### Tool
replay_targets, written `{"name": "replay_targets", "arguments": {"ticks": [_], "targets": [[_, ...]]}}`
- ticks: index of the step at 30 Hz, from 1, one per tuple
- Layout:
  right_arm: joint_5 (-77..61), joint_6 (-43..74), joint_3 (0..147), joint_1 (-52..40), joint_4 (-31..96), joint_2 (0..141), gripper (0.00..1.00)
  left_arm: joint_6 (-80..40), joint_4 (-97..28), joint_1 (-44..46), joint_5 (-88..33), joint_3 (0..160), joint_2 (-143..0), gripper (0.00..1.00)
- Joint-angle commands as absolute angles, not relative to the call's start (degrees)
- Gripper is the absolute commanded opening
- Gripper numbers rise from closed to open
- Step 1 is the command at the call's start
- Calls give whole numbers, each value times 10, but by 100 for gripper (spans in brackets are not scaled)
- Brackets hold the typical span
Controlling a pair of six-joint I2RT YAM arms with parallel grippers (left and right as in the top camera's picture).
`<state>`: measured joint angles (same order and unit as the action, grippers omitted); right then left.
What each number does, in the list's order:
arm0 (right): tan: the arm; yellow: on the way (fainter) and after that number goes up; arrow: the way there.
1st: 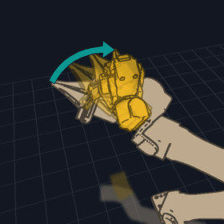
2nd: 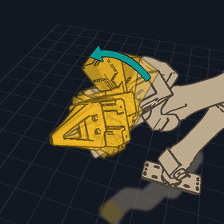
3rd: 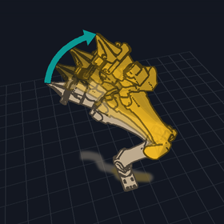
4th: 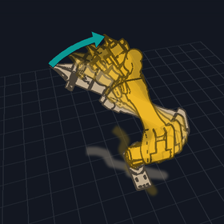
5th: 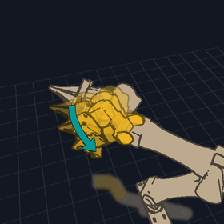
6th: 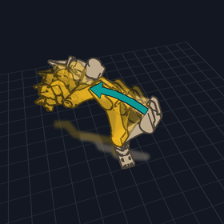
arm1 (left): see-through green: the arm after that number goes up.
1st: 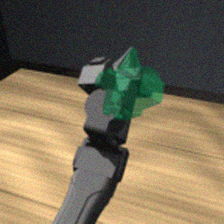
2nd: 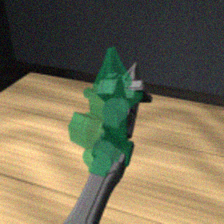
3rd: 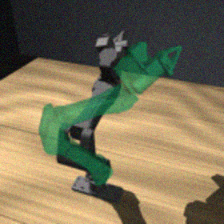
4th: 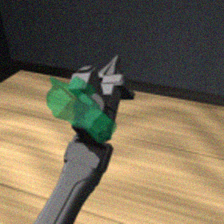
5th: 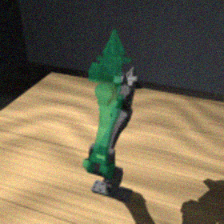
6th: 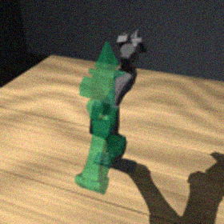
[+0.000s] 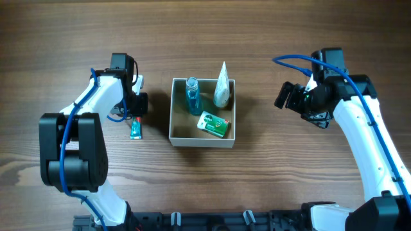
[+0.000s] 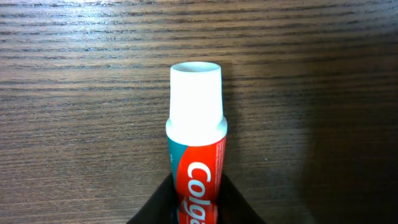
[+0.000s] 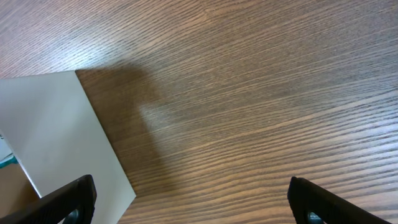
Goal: Pack container
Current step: 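Grasp the Colgate toothpaste tube with the left gripper, then place the toothpaste tube into the box with the left gripper, then grasp the blue toothbrush with the left gripper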
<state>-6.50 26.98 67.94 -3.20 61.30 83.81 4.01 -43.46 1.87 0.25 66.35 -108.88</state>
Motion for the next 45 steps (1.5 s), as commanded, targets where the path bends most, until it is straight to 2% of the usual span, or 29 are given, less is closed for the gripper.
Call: {"name": "replay_targets", "arguments": {"ticks": [1, 4, 7, 9, 13, 18, 24, 28, 30, 32, 35, 37, 38, 41, 45], "targets": [[-76, 271, 679, -30, 613, 843, 100, 41, -448, 22, -6, 691, -1082, 13], [-80, 279, 679, -10, 607, 825, 100, 34, -485, 22, -6, 722, -1024, 11], [-135, 332, 679, 67, 607, 806, 100, 31, -488, 49, -6, 726, -912, 8], [-171, 329, 679, 115, 609, 806, 100, 63, -486, 89, -6, 726, -842, 6], [-158, 312, 679, 135, 611, 806, 100, 191, -487, 256, -6, 726, -751, 4], [-155, 300, 679, 135, 611, 806, 100, 238, -485, 408, -6, 724, -785, 4], [-155, 299, 679, 135, 613, 806, 100, 239, -464, 403, -6, 724, -909, 5], [-155, 295, 679, 135, 616, 806, 100, 238, -452, 403, 22, 724, -944, 11], [-154, 285, 679, 135, 616, 806, 100, 238, -452, 403, 42, 724, -939, 52], [-150, 284, 679, 135, 616, 806, 100, 236, -459, 404, 42, 728, -910, 53], [-146, 270, 679, 135, 616, 806, 100, 165, -478, 396, 89, 735, -818, 73], [-141, 270, 679, 135, 615, 806, 100, 124, -504, 364, 135, 735, -753, 77], [-137, 269, 679, 135, 614, 806, 100, 88, -521, 324, 152, 735, -721, 98], [-133, 269, 679, 135, 612, 806, 100, 5, -556, 162, 150, 735, -693, 100], [-134, 255, 679, 135, 610, 806, 100, -38, -560, -37, 81, 713, -755, 100]]}}
